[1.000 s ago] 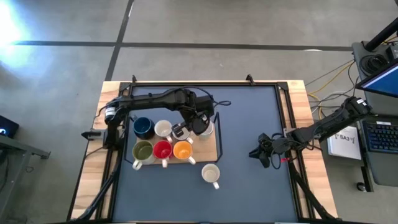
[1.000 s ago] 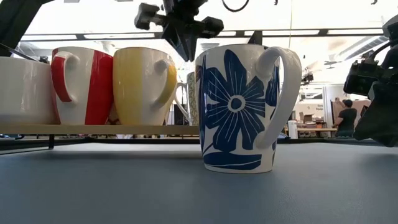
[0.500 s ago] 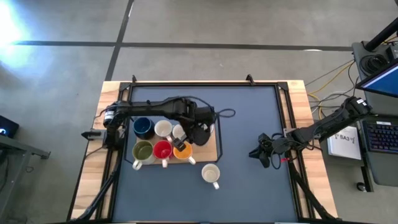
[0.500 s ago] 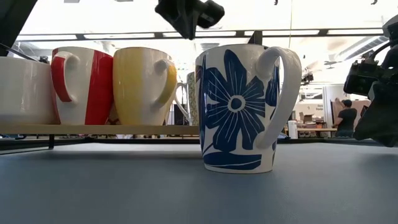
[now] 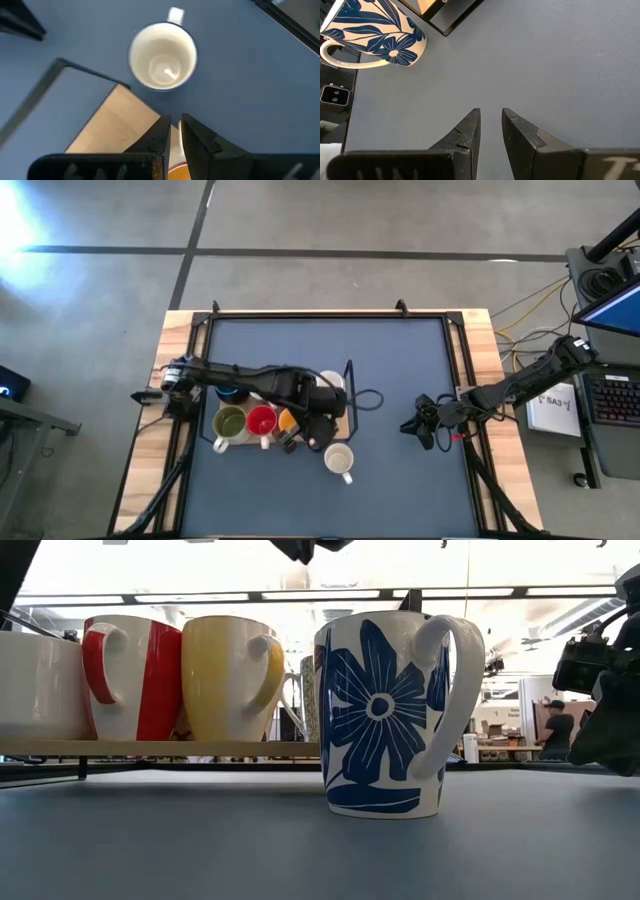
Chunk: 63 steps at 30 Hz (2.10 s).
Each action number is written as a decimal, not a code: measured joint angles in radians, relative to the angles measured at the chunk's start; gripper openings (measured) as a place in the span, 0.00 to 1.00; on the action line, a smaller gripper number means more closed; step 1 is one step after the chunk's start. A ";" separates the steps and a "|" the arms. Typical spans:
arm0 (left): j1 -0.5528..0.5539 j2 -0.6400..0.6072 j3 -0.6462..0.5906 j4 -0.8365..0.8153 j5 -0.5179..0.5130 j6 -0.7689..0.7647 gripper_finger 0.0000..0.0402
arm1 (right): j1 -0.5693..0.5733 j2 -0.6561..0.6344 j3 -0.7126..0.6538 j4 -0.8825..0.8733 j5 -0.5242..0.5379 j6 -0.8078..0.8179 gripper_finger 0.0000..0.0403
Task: Place coffee mugs
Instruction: Put the white blue patterned mug on the shelf
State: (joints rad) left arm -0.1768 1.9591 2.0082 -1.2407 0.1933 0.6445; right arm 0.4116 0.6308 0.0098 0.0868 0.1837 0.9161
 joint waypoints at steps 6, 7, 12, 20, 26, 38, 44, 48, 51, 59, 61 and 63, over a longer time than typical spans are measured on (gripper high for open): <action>-0.047 0.000 -0.007 -0.002 -0.001 0.001 0.07 | 0.000 0.000 0.000 0.000 0.000 0.000 0.17; -0.057 0.000 -0.007 0.001 -0.001 -0.003 0.07 | 0.000 0.000 0.000 0.000 0.000 0.000 0.17; -0.104 0.000 -0.009 0.024 -0.010 -0.120 0.07 | 0.000 0.000 0.000 0.000 0.000 0.000 0.17; -0.162 0.003 -0.038 0.091 -0.054 -0.157 0.13 | 0.000 0.000 0.000 0.000 0.000 0.000 0.17; -0.180 0.003 -0.055 0.125 -0.054 -0.111 0.20 | 0.000 0.000 0.000 0.000 0.000 0.000 0.17; -0.209 0.000 -0.021 0.294 -0.154 -0.212 0.20 | 0.000 0.000 0.000 0.000 0.000 0.000 0.17; -0.219 0.003 -0.025 0.333 -0.165 -0.238 0.19 | 0.000 0.000 0.000 0.000 0.000 0.000 0.17; -0.247 0.003 -0.015 0.293 -0.235 -0.239 0.19 | 0.000 0.000 0.000 0.000 0.000 0.000 0.17; -0.252 0.002 -0.005 0.221 -0.345 -0.273 0.19 | 0.000 0.000 0.000 0.000 0.000 0.000 0.17; -0.302 0.003 -0.012 0.210 -0.388 -0.346 0.19 | 0.000 0.000 0.000 0.000 0.000 0.000 0.17; -0.310 0.003 -0.017 0.212 -0.429 -0.374 0.19 | 0.000 0.000 0.000 0.000 0.000 0.000 0.17; -0.315 0.003 -0.022 0.196 -0.474 -0.390 0.19 | 0.000 0.000 0.000 0.000 0.000 0.000 0.17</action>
State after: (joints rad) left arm -0.4917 1.9617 1.9859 -1.0448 -0.2804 0.2549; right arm 0.4116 0.6311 0.0101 0.0868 0.1835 0.9161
